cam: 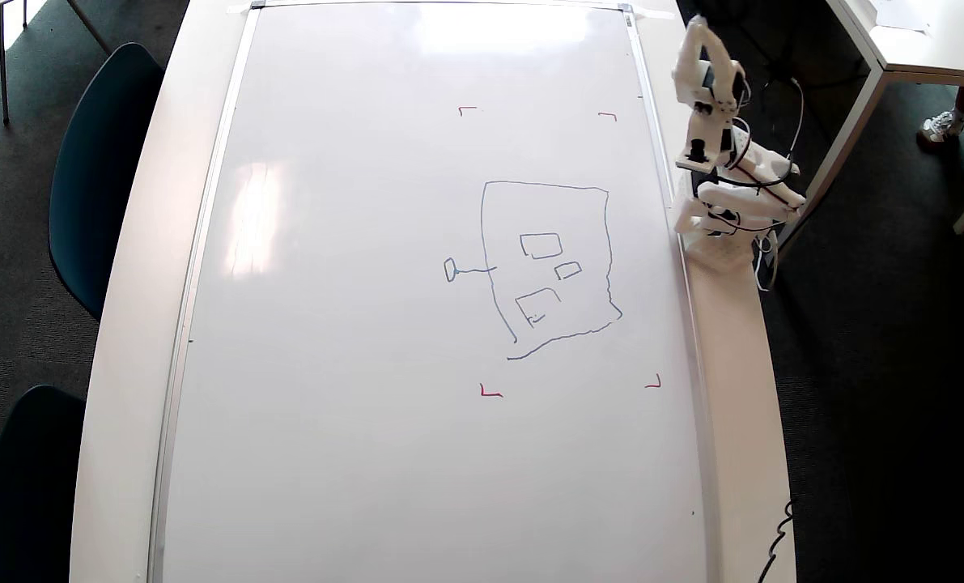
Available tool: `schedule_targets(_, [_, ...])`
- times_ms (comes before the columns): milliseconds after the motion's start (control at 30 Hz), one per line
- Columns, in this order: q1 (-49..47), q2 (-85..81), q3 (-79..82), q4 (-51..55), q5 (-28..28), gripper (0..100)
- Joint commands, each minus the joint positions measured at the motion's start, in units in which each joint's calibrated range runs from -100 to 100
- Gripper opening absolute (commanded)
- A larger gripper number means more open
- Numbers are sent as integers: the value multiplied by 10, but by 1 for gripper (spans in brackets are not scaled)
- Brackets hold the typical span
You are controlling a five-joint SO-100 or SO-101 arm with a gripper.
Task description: Draw on a whiteboard a robot head using a pen attached to the gripper
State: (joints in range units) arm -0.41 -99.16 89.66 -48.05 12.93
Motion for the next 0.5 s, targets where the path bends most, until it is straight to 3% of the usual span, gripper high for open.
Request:
schedule_targets(0, [-46, -8, 30, -177, 3, 1])
schedule_targets(200, [-67, -8, 55, -314, 4, 1])
schedule_targets(333, [-63, -8, 98, -478, 0, 1])
schedule_targets(467, [-63, -8, 99, -490, 0, 1])
